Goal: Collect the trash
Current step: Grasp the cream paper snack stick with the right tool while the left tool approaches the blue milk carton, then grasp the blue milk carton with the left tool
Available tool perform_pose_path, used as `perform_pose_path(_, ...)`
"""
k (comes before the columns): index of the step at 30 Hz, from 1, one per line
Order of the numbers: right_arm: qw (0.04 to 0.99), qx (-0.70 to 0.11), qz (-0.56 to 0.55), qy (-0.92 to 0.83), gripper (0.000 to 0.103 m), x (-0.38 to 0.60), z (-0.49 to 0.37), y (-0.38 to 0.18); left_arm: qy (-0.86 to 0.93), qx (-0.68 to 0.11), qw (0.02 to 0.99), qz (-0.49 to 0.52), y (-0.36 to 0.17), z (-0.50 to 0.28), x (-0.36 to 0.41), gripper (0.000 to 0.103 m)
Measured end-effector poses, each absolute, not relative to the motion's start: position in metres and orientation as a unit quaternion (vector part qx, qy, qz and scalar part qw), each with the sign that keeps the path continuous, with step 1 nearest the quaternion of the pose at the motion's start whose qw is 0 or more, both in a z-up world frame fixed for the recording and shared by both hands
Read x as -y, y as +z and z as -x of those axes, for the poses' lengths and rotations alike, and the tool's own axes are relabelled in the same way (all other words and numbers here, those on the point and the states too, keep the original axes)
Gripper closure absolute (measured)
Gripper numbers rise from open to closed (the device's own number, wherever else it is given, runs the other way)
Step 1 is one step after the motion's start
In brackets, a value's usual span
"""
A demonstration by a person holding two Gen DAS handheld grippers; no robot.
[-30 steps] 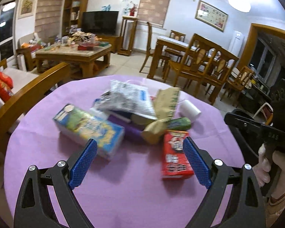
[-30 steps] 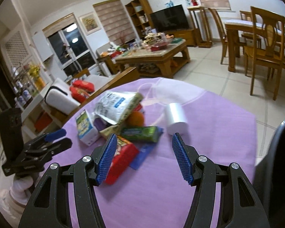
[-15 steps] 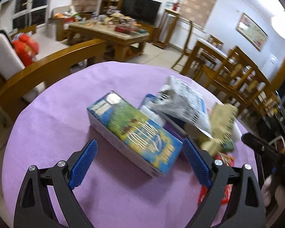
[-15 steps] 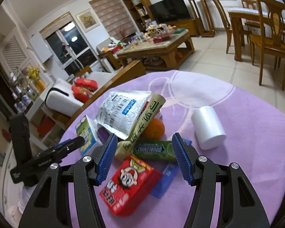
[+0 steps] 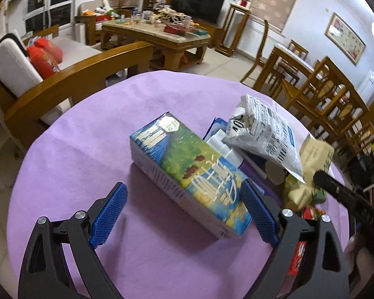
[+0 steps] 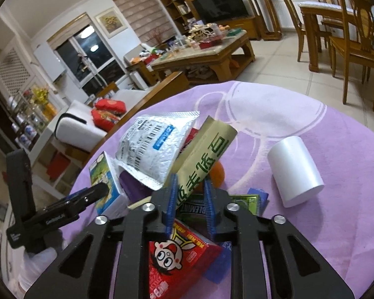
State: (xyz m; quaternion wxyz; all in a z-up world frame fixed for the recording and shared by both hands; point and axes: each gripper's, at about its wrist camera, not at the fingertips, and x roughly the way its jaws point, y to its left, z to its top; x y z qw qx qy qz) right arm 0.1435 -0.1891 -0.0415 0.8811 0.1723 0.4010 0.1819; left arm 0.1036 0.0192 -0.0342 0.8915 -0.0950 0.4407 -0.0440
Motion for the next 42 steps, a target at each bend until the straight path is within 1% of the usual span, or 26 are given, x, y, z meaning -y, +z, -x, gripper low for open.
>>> perform_pose_path(2,0.884,-0.393,-0.175,0.184,0.091,0.190,-0.139,-0.041,-0.058,-0.442,0.890,0.091,-0.034,-0.099,-0.025,0.017)
perform_pose_path(4,0.887,-0.382,-0.181,0.187,0.094,0.191,-0.133,-0.038,-0.067,-0.443,0.889,0.090,-0.031,-0.096,-0.031,0.026)
perform_pose_path(5,0.889,-0.376,-0.184,0.188,0.096,0.192,-0.129,-0.036,-0.067,-0.443,0.890,0.088,-0.030,-0.094,-0.035,0.027)
perform_pose_path(7,0.894,-0.359,-0.188,0.190,0.098,0.195,-0.119,-0.029,-0.074,-0.440,0.890,0.091,-0.027,-0.091,-0.038,0.034)
perform_pose_path(11,0.898,-0.339,-0.202,0.195,0.098,0.202,-0.103,-0.020,-0.091,-0.426,0.894,0.106,-0.023,-0.086,-0.028,0.033)
perform_pose_path(14,0.900,-0.327,-0.211,0.196,0.098,0.209,-0.091,-0.015,-0.087,-0.415,0.901,0.087,-0.018,-0.090,-0.003,0.032)
perform_pose_path(15,0.900,-0.324,-0.214,0.197,0.098,0.212,-0.086,-0.013,-0.075,-0.417,0.903,0.076,-0.017,-0.093,0.005,0.029)
perform_pose_path(16,0.900,-0.322,-0.215,0.198,0.098,0.214,-0.082,-0.013,-0.066,-0.419,0.903,0.069,-0.018,-0.097,0.010,0.021)
perform_pose_path(17,0.900,-0.321,-0.217,0.199,0.098,0.214,-0.078,-0.012,-0.052,-0.422,0.903,0.062,-0.019,-0.101,0.017,0.020)
perform_pose_path(19,0.900,-0.320,-0.218,0.200,0.098,0.219,-0.071,-0.012,-0.027,-0.430,0.901,0.049,-0.024,-0.108,0.021,0.020)
perform_pose_path(23,0.901,-0.321,-0.211,0.202,0.098,0.222,-0.062,-0.010,-0.022,-0.466,0.882,0.061,-0.044,-0.114,0.007,0.020)
perform_pose_path(26,0.899,-0.321,-0.215,0.206,0.098,0.221,-0.059,-0.012,-0.024,-0.461,0.885,0.058,-0.048,-0.102,-0.012,0.024)
perform_pose_path(27,0.898,-0.321,-0.216,0.208,0.098,0.220,-0.058,-0.012,-0.033,-0.456,0.887,0.063,-0.047,-0.098,-0.020,0.033)
perform_pose_path(28,0.898,-0.321,-0.216,0.210,0.098,0.218,-0.058,-0.013,-0.036,-0.456,0.887,0.060,-0.047,-0.095,-0.024,0.049)
perform_pose_path(29,0.897,-0.321,-0.216,0.213,0.098,0.216,-0.058,-0.013,-0.040,-0.454,0.888,0.054,-0.047,-0.091,-0.032,0.052)
perform_pose_path(31,0.896,-0.320,-0.216,0.217,0.098,0.210,-0.058,-0.013,-0.061,-0.451,0.889,0.059,-0.046,-0.089,-0.041,0.055)
perform_pose_path(38,0.901,-0.298,-0.218,0.229,0.098,0.205,-0.046,0.006,-0.088,-0.408,0.905,0.077,-0.037,-0.077,-0.056,0.055)
perform_pose_path(42,0.907,-0.280,-0.217,0.228,0.098,0.216,-0.034,0.022,-0.120,-0.388,0.910,0.081,-0.025,-0.063,-0.044,0.055)
